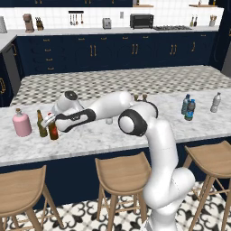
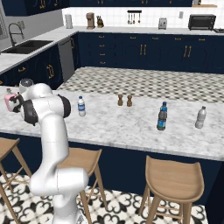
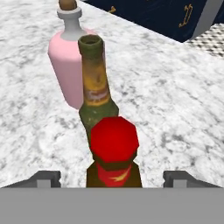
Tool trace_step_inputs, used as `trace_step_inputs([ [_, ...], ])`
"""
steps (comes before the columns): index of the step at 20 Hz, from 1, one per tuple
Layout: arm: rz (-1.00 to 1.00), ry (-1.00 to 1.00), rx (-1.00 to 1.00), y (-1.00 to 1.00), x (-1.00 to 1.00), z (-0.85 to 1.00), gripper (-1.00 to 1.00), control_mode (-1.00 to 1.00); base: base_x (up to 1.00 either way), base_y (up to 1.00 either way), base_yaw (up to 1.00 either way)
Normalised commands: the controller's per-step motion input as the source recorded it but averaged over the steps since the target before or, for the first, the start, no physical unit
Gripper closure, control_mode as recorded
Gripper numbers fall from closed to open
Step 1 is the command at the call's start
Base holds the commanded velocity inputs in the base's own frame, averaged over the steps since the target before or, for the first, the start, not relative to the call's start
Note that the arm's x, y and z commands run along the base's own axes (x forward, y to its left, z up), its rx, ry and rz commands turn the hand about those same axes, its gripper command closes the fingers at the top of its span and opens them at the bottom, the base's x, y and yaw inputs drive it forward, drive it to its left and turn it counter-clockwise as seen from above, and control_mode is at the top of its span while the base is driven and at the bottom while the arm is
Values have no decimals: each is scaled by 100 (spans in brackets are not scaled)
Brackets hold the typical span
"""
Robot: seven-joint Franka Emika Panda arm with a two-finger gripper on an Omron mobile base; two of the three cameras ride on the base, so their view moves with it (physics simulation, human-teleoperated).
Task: Move the plastic bottles in the middle to the plastics group, and the glass bottles in the middle to the glass group.
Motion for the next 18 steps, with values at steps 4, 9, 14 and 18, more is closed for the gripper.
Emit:
trace_step_inputs([
  [4, 0, 0, 0, 0, -3, 1, -100, -100, 0, 0, 0],
  [9, 0, -13, 1, -17, -62, 20, -100, -100, 0, 0, 0],
  [14, 0, -17, 3, -31, -80, 29, -100, -100, 0, 0, 0],
  [18, -1, -16, 3, -38, -80, 38, -100, -100, 0, 0, 0],
])
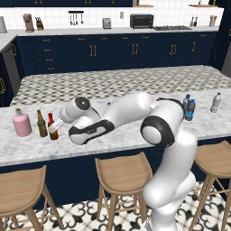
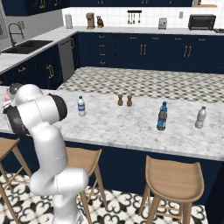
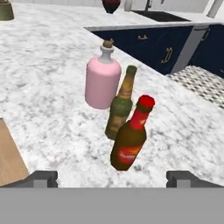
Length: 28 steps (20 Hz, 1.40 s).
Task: Move the plastic bottles in the middle to the plastics group, and the glass bottles in the middle to the glass group.
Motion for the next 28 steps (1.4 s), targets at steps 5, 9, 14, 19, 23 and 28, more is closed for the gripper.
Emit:
trace_step_inputs([
  [5, -7, -4, 0, -60, -31, 56, -100, -100, 0, 0, 0],
  [9, -13, 14, 0, -86, 0, 97, -100, -100, 0, 0, 0],
  [14, -13, 29, 0, -90, 0, 99, -100, -100, 0, 0, 0],
  [19, -11, 32, -2, -90, 0, 91, -100, -100, 0, 0, 0],
  [23, -6, 31, -14, -84, 4, 38, -100, -100, 0, 0, 0],
  [28, -2, 33, -24, -41, 41, -8, -100, -100, 0, 0, 0],
])
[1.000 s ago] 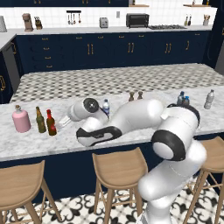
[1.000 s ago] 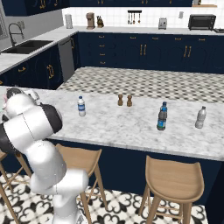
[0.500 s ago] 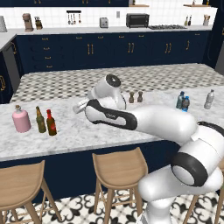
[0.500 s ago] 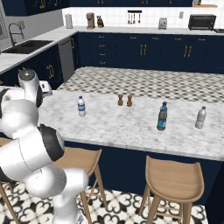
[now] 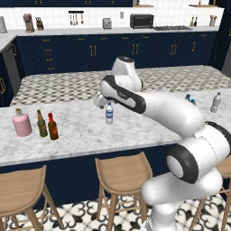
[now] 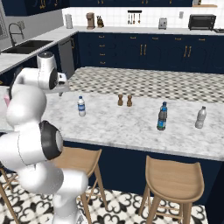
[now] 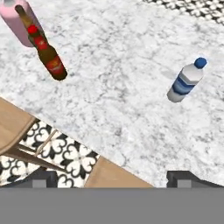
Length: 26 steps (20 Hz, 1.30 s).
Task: Move the plastic bottles in the middle to the plastics group, and the glass bottles in the middle to the glass group.
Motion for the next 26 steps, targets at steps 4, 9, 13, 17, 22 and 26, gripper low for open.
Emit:
trace_step_inputs([
  [4, -4, 6, -7, 0, 55, -74, -100, -100, 0, 0, 0],
  [9, -11, 0, -5, -7, 80, -59, -100, -100, 0, 0, 0],
  [13, -23, 0, -3, -45, 52, -5, -100, -100, 0, 0, 0],
  [17, -25, 0, -2, -39, 44, -2, -100, -100, 0, 0, 0],
  [22, -14, 8, -1, -21, 51, -6, -100, -100, 0, 0, 0],
  [26, 0, 14, 0, -9, 35, -26, -100, -100, 0, 0, 0],
])
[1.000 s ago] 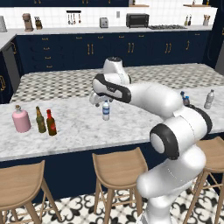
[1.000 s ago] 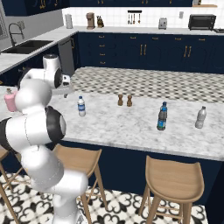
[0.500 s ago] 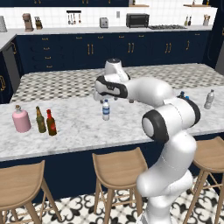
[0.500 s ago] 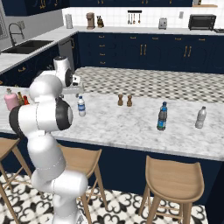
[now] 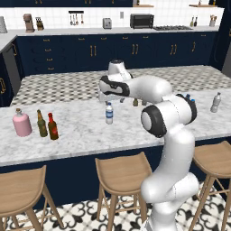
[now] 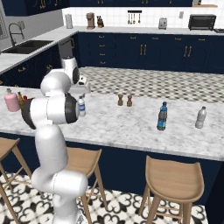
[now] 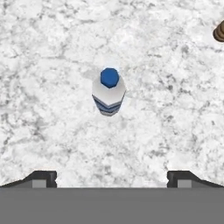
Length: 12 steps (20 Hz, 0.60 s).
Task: Move the plastic bottles in the middle to the plastics group, and the glass bottles in the middle to the glass group.
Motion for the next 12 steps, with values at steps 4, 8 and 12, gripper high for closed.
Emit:
trace_step_inputs([
  [4, 0, 9, 0, -3, 46, -46, -100, -100, 0, 0, 0],
  [8, 1, 8, 0, 3, 50, -14, -100, -100, 0, 0, 0],
  [12, 6, 2, 0, 3, 27, -13, -100, -100, 0, 0, 0],
])
